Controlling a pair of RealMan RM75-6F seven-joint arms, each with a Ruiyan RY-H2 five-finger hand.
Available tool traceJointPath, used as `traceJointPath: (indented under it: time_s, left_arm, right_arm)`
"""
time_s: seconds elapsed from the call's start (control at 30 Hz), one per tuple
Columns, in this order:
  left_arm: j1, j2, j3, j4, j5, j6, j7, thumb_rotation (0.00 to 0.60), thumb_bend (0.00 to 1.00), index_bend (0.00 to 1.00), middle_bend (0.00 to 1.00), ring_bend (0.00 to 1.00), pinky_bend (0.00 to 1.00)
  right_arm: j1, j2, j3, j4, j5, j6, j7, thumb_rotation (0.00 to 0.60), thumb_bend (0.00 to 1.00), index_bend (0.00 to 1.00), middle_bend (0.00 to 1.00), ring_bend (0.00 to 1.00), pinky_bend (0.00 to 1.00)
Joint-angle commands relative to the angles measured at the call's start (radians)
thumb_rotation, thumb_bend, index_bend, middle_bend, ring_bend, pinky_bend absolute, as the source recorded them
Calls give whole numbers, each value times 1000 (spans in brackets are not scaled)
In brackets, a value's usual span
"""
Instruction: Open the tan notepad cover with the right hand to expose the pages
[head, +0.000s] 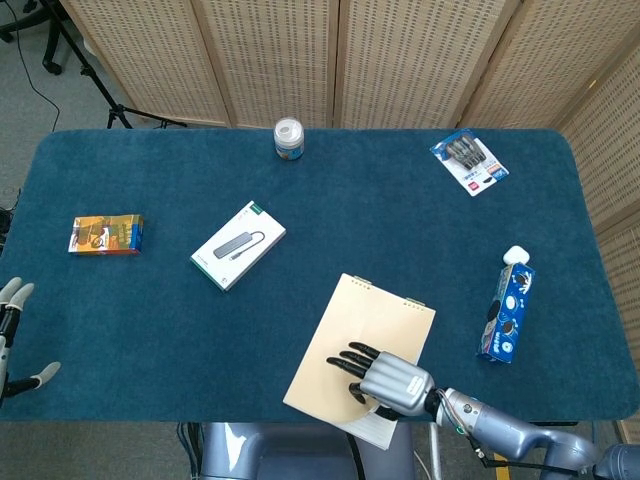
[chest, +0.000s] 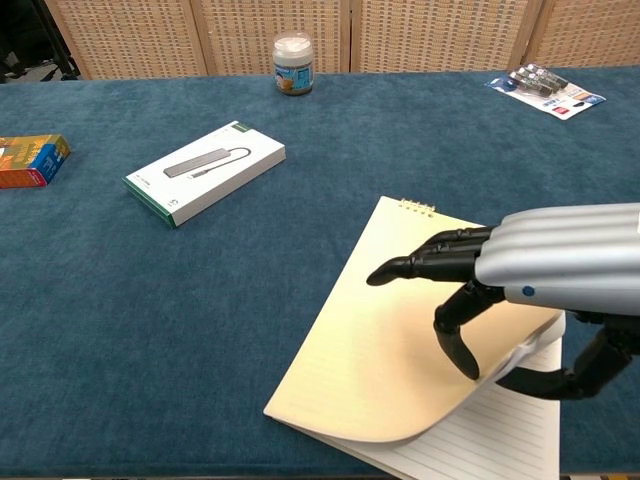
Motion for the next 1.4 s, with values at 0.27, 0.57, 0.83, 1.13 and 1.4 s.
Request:
traceJointPath:
  time_s: [0.27,0.57,0.83,1.13,1.4]
  left_arm:
    - [1,0,-1,-1,-2,1,-2,600,54,0,0,0,0]
    - [1,6,2,-2,2,0,-14,600,54,0,0,0,0]
    - [2,7,4,-3,4,0,-15,600,54,0,0,0,0]
    - [3,3,2,-4,1,1,-9,600,54,0,0,0,0]
    - [0,2,2,-5,-3,-4,-9,600,54,0,0,0,0]
  right_arm:
    - [14,3,80,-18,164,11,156,600,556,811,0,0,0]
    - [45,12,244,-6,564,-45,330,600,583,817,0,0,0]
    - [68,-7,346,73,921,-42,350,600,616,821,0,0,0]
    - [100,-96,406,246,1207,4,330,600,620,821,0,0,0]
    - [98,-201,420,452,1255,43,304,600,577,694,0,0,0]
